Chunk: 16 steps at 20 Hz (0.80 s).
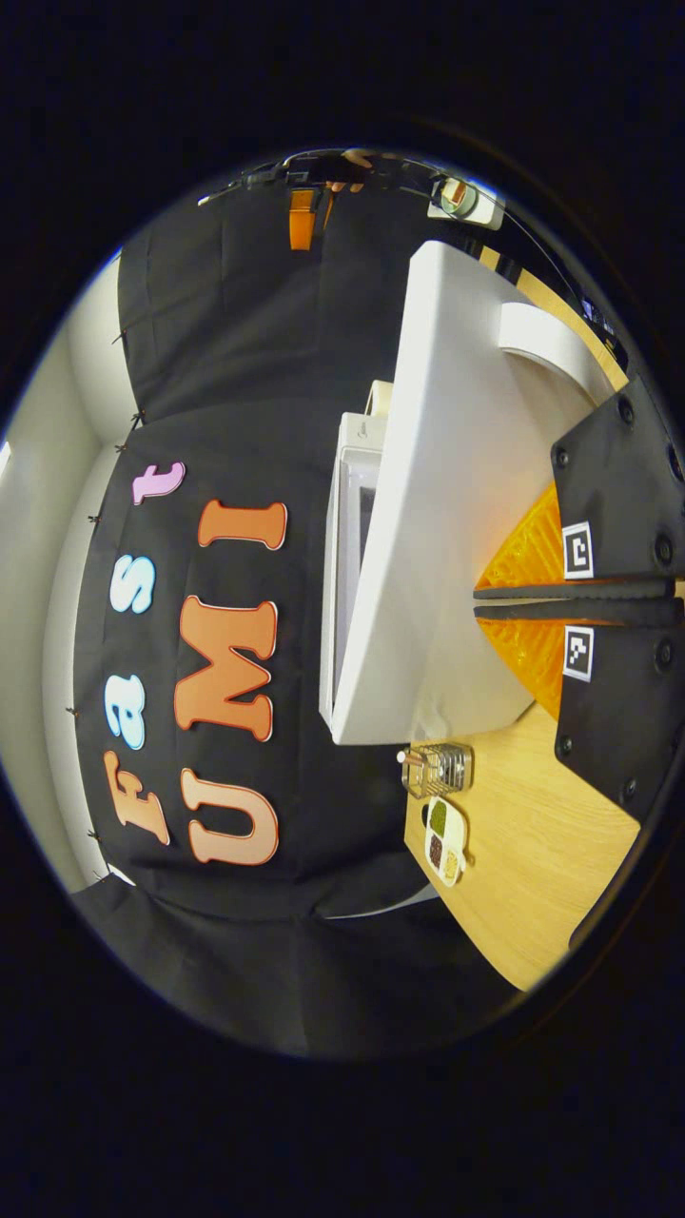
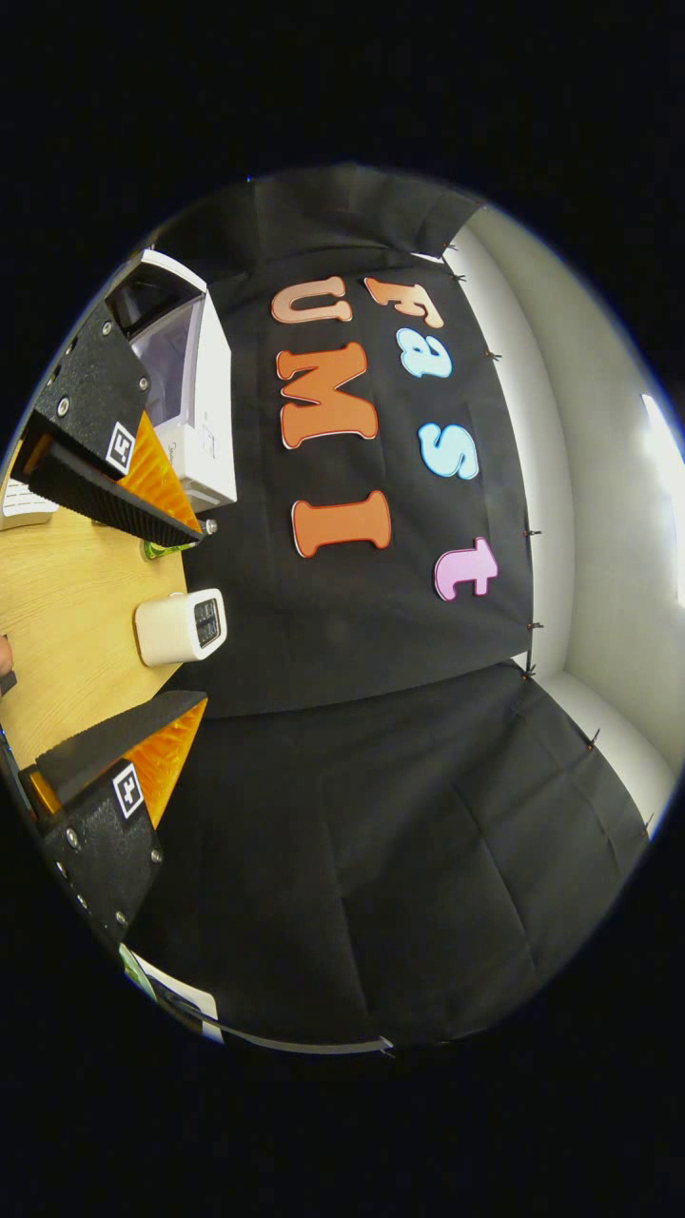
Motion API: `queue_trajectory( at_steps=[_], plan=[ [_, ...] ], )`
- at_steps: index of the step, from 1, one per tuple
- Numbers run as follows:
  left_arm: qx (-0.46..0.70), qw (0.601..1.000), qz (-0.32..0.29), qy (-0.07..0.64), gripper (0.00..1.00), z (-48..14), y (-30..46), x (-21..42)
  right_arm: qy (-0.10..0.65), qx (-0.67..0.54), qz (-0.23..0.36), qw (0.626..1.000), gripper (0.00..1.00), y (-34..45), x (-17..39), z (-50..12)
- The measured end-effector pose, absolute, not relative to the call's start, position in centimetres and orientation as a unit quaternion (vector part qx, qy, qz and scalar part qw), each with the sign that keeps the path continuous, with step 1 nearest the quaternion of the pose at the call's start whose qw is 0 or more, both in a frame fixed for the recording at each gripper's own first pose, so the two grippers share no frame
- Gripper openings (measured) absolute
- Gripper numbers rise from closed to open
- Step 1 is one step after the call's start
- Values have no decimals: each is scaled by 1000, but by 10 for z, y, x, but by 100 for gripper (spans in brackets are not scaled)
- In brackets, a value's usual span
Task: Open the microwave oven with the left hand, put the food in, and close the microwave oven.
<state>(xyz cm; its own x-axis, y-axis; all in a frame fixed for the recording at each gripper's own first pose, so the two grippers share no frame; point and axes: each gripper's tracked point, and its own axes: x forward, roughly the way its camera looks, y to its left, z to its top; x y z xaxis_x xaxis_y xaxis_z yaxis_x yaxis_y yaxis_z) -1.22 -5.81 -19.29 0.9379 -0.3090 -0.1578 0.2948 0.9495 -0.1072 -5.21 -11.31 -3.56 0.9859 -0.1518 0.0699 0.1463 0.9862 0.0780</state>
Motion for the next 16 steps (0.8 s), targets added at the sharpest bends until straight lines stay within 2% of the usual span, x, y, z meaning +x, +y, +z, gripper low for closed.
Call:
queue_trajectory(
  at_steps=[8, 16],
  plan=[
    [-48, 981, -170, 80, 4, -191, -101, 34, -25, 6, -90, 996, 94, -135, -48, -48],
    [-37, 989, -129, 64, 4, -187, -124, 94, -20, 12, -101, 995, 95, -148, -35, -59]
  ],
)
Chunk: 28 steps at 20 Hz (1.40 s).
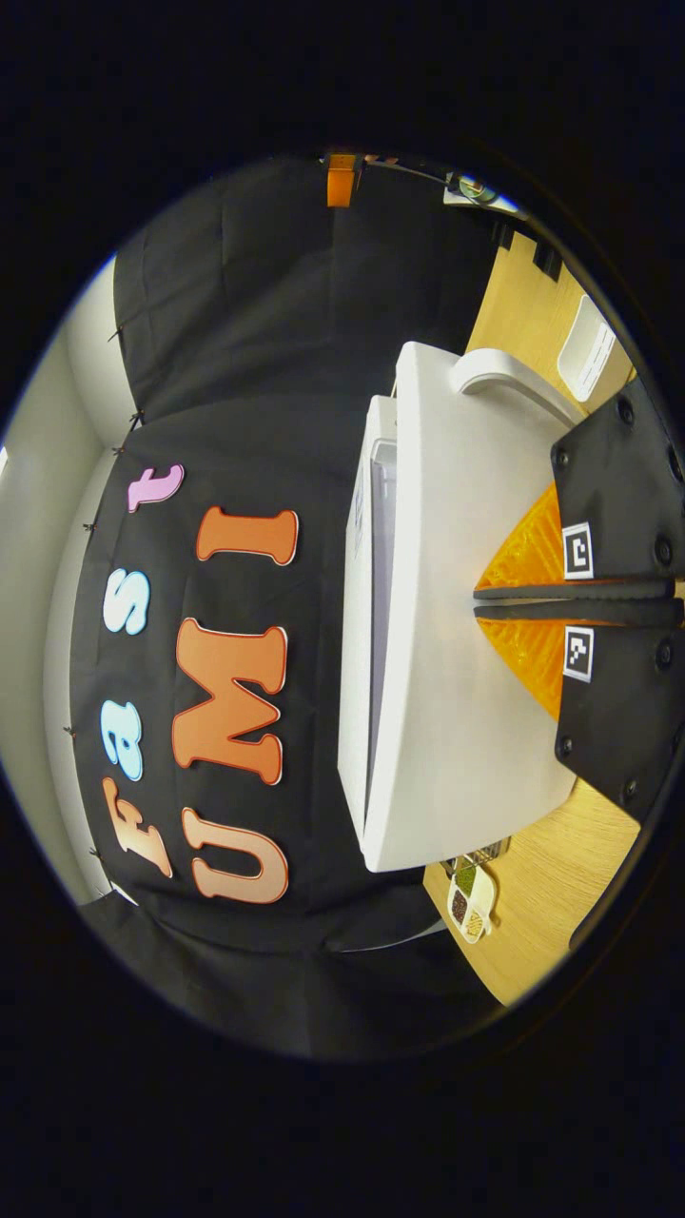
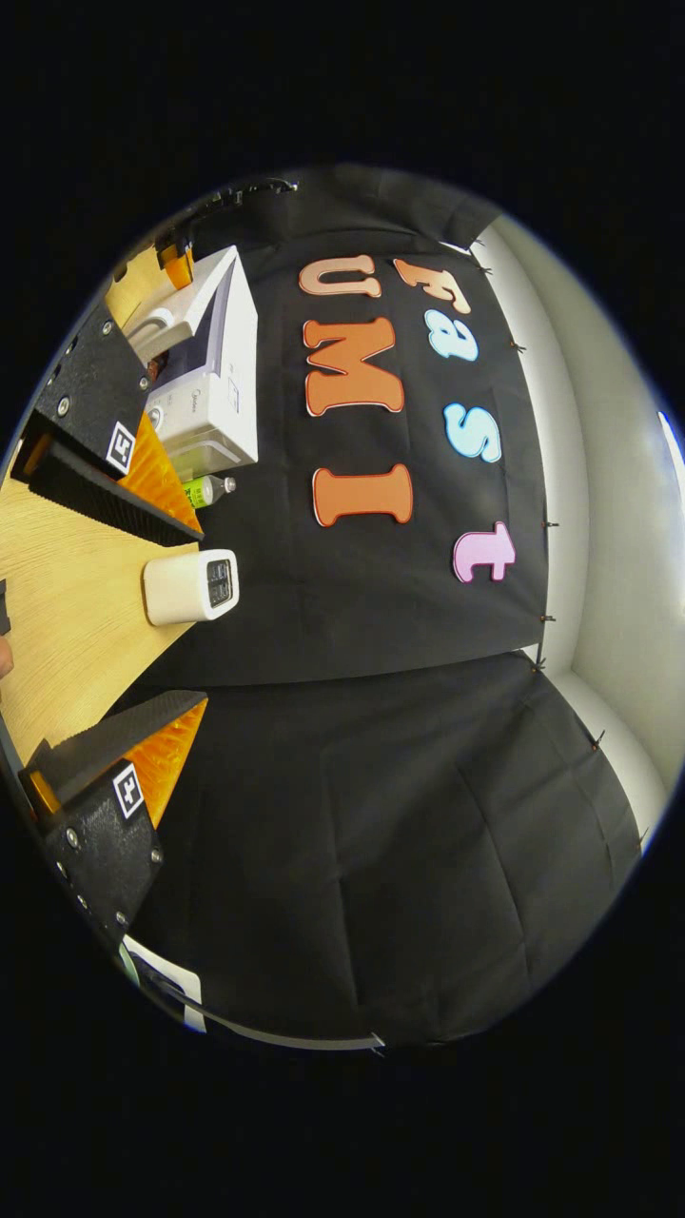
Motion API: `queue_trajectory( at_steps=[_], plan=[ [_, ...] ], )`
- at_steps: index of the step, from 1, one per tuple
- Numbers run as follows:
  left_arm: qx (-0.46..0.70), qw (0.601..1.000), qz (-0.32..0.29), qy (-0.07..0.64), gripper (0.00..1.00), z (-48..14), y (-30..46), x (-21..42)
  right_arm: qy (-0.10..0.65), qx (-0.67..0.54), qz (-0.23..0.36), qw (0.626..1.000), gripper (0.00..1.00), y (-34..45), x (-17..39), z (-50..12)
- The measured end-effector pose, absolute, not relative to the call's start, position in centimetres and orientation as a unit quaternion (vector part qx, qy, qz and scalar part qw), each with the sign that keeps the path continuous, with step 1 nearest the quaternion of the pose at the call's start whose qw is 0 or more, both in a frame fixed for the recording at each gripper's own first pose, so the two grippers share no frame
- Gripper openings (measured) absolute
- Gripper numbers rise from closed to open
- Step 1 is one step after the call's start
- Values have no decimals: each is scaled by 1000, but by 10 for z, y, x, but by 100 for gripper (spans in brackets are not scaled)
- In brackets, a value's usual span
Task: Open the microwave oven with the left hand, put the food in, and close the microwave oven.
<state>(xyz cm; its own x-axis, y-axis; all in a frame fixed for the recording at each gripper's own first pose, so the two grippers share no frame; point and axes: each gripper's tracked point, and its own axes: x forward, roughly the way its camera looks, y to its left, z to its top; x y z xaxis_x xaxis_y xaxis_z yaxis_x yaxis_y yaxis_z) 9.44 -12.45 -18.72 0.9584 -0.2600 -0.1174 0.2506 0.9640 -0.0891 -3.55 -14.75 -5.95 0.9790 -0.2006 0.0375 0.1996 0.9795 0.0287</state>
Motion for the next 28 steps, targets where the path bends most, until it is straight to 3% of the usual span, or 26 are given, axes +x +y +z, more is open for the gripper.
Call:
queue_trajectory(
  at_steps=[11, 13, 17, 22, 28],
  plan=[
    [34, 998, -37, 50, 4, -191, -128, 137, -8, 16, -94, 995, 95, -136, -16, -76],
    [30, 997, -36, 59, 7, -196, -130, 141, -2, 12, -88, 996, 95, -132, -15, -79],
    [32, 993, -72, 87, 4, -194, -134, 139, -4, 0, -85, 996, 95, -124, -16, -74],
    [-19, 991, -107, 72, 4, -123, -118, 109, -17, -4, -75, 997, 95, -107, -20, -56],
    [-36, 994, -86, 56, 4, -50, -49, 58, -35, -11, -43, 998, 95, -66, -23, -26]
  ],
)
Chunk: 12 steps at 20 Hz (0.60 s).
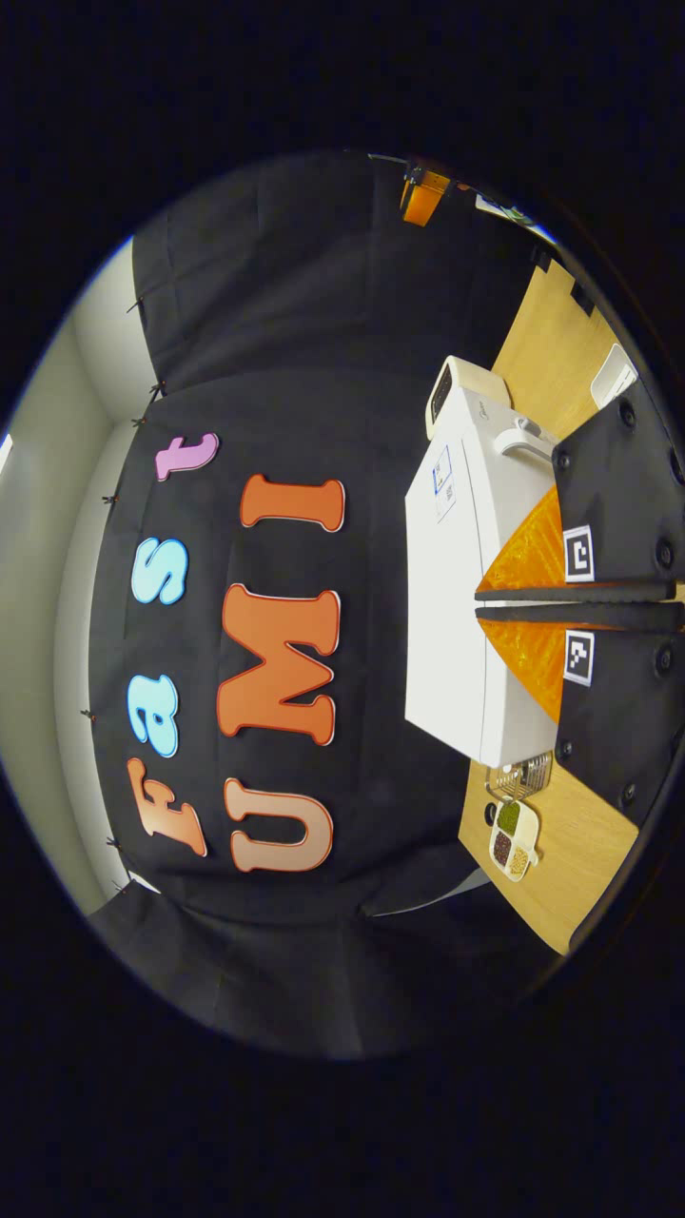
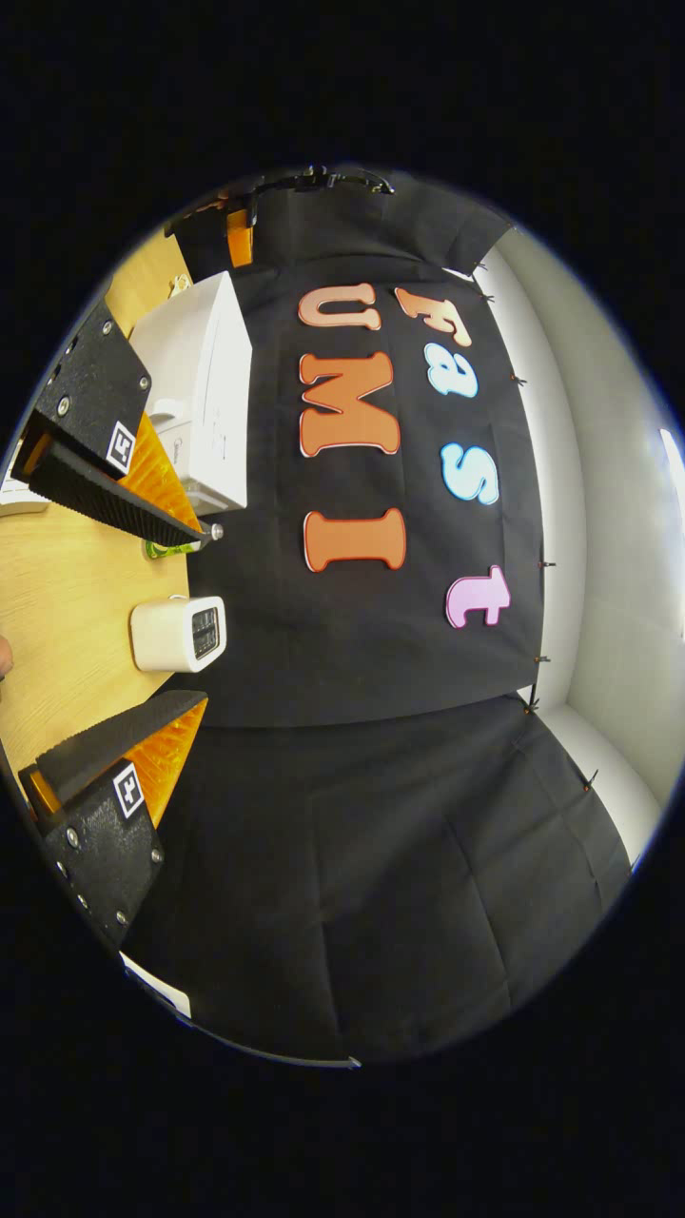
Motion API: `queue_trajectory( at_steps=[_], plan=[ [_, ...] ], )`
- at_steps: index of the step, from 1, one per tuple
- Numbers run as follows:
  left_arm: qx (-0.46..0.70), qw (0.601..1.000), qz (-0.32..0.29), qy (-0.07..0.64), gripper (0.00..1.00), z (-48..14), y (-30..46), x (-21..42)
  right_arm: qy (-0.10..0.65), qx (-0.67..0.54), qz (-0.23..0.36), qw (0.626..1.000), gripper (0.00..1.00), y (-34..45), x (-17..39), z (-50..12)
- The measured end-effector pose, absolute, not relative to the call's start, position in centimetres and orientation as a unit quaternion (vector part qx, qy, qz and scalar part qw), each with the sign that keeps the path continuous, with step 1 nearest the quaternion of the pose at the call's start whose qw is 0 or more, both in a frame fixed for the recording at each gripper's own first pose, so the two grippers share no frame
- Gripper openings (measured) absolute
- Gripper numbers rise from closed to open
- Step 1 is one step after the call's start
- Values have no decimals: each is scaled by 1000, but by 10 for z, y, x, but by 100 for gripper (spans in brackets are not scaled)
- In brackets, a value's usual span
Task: Open the microwave oven with the left hand, put the food in, and close the microwave oven.
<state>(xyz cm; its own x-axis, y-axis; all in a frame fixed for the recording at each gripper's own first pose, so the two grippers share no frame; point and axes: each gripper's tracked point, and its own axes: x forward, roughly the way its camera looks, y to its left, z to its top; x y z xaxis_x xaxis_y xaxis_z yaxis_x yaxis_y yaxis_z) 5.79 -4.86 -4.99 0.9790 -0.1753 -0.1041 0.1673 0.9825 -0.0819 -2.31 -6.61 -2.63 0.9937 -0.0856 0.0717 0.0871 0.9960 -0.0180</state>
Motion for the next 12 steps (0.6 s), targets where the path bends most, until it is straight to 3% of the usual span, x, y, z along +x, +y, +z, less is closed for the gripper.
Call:
queue_trajectory(
  at_steps=[3, 8, 9, 10, 12],
  plan=[
    [-3, 998, -37, 44, 6, -24, 1, 36, -47, -20, -25, 998, 95, -40, -25, -10],
    [1, 1000, -6, 24, 7, 8, 51, -4, -56, -15, 13, 998, 94, 8, -28, 4],
    [4, 1000, 2, 18, 30, 13, 61, -12, -56, -14, 21, 998, 94, 17, -29, 5],
    [6, 1000, 9, 14, 34, 18, 69, -18, -57, -16, 26, 998, 94, 25, -29, 6],
    [7, 1000, 15, 15, 30, 17, 81, -30, -57, -22, 35, 998, 95, 37, -32, 7]
  ],
)
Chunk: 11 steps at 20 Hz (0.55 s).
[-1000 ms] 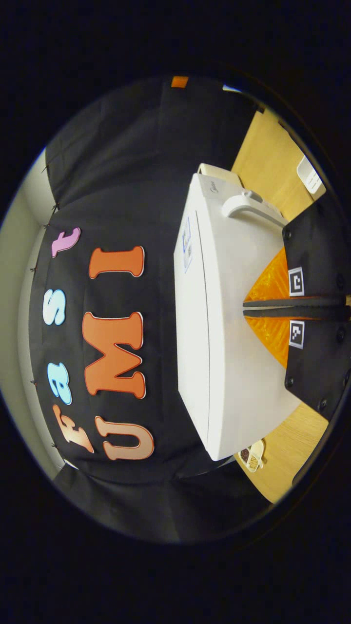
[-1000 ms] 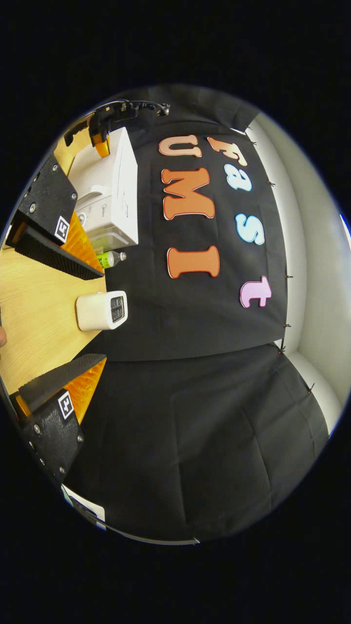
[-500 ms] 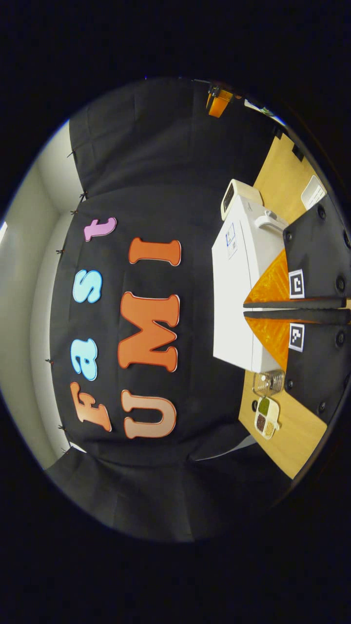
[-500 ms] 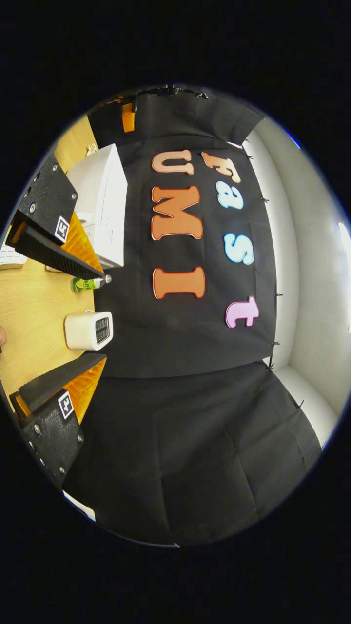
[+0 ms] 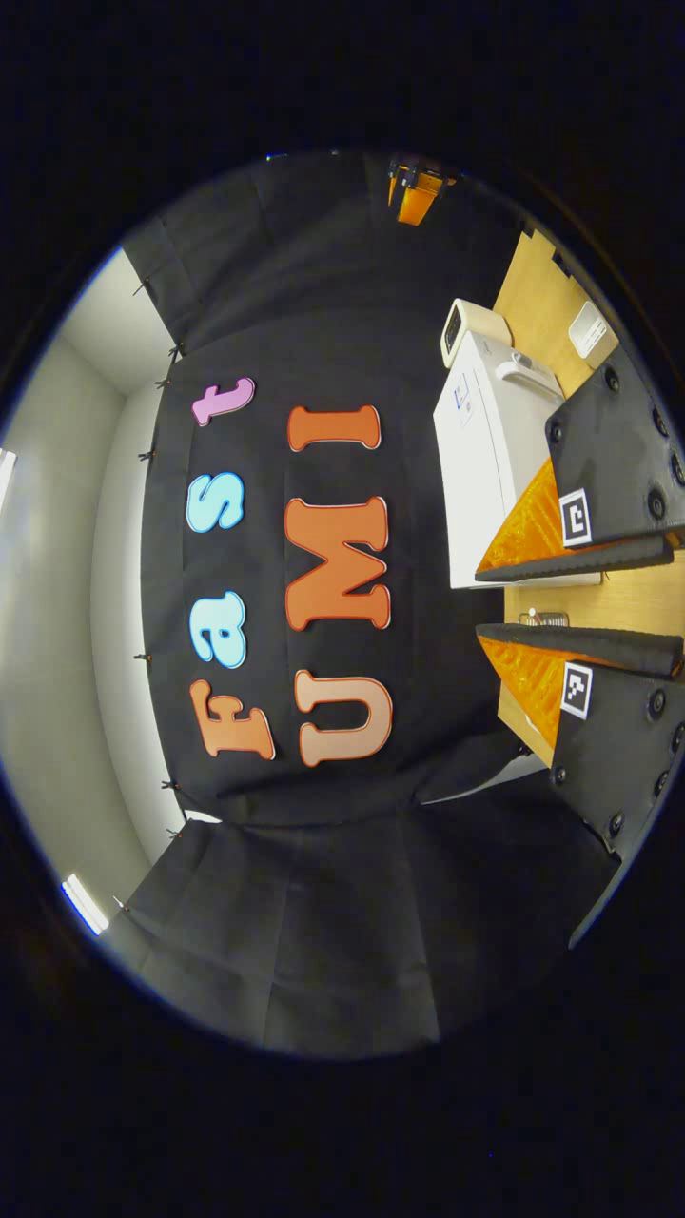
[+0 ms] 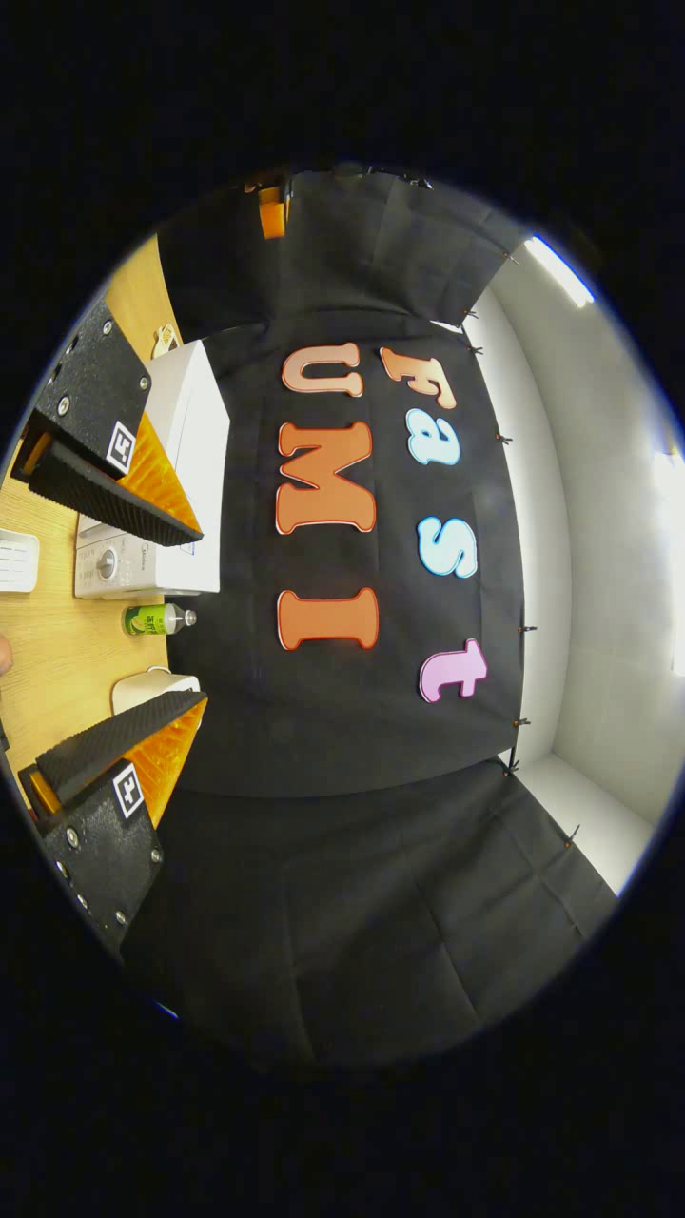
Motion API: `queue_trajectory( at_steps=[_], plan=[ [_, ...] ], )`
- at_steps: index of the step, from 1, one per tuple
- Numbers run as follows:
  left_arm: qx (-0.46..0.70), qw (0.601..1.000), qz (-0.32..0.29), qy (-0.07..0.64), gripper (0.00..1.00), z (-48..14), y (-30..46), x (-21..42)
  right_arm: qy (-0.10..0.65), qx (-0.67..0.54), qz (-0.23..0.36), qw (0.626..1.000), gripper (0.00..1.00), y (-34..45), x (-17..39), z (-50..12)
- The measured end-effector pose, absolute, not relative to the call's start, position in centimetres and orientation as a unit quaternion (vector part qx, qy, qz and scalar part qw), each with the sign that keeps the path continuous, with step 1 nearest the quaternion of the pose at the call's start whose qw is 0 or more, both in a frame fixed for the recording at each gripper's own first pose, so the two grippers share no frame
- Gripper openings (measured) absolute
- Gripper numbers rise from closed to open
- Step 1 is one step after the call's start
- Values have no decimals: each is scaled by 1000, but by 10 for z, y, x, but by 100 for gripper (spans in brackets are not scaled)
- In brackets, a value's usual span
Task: Open the microwave oven with the left hand, put the food in, and close the microwave oven.
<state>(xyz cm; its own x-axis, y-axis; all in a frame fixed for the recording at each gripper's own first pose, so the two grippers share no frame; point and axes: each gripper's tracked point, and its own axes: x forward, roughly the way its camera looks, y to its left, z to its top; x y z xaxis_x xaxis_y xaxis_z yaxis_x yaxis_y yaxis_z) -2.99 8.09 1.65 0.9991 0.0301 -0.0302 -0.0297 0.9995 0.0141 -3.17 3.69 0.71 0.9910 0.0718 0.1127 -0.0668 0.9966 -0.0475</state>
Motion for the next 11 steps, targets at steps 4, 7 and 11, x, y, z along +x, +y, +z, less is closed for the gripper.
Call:
queue_trajectory(
  at_steps=[4, 7, 11],
  plan=[
    [-26, 1000, -4, 15, 77, 15, 82, -47, -52, -24, 48, 997, 94, 56, -34, 9],
    [-25, 1000, 4, 12, 99, 13, 95, -53, -54, -29, 48, 997, 95, 61, -38, 11],
    [-17, 999, 43, 11, 95, 13, 116, -55, -51, -26, 48, 997, 95, 60, -40, 9]
  ],
)
